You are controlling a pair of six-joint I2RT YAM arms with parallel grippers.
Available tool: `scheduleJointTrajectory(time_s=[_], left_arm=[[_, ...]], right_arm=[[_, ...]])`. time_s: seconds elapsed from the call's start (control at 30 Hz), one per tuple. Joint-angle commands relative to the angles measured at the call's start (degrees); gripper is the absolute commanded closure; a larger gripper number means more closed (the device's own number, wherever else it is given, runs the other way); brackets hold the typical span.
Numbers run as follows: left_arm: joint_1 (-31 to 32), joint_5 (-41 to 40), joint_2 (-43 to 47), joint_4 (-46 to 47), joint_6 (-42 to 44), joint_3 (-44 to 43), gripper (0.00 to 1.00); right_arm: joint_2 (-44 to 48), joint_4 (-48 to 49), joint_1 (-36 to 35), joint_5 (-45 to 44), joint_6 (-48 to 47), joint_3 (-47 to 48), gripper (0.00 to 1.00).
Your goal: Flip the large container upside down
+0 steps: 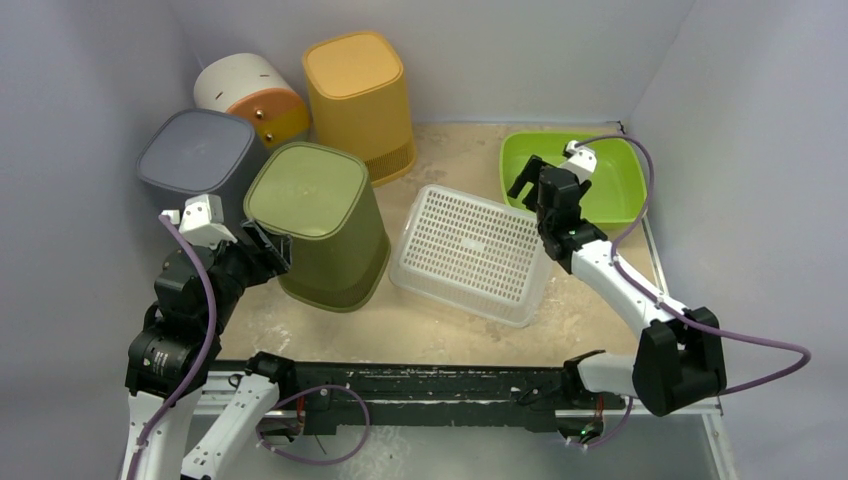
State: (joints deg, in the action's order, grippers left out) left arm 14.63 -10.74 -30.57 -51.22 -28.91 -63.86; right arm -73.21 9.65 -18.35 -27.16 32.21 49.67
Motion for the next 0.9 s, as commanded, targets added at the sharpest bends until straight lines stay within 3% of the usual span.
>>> scheduleJointTrajectory(time_s=[0.0, 0.43, 0.87], left_arm=[[-0.3, -0.1, 0.3, 1.9, 0.4, 0.3, 0.29], [-0.4, -0.1, 0.1, 1.4, 0.6, -0.5, 0.3], [-0.3, 0.9, -0.1, 2.7, -0.5, -0.1, 0.3]], right_arm=[[0.1, -0.9, 0.0, 0.5, -2.7, -1.7, 0.1], [3.2, 0.0, 0.1, 6.8, 3.0, -11.8, 0.12], [18.3, -7.4, -0.1, 13.1, 4.4, -12.6, 0.16]])
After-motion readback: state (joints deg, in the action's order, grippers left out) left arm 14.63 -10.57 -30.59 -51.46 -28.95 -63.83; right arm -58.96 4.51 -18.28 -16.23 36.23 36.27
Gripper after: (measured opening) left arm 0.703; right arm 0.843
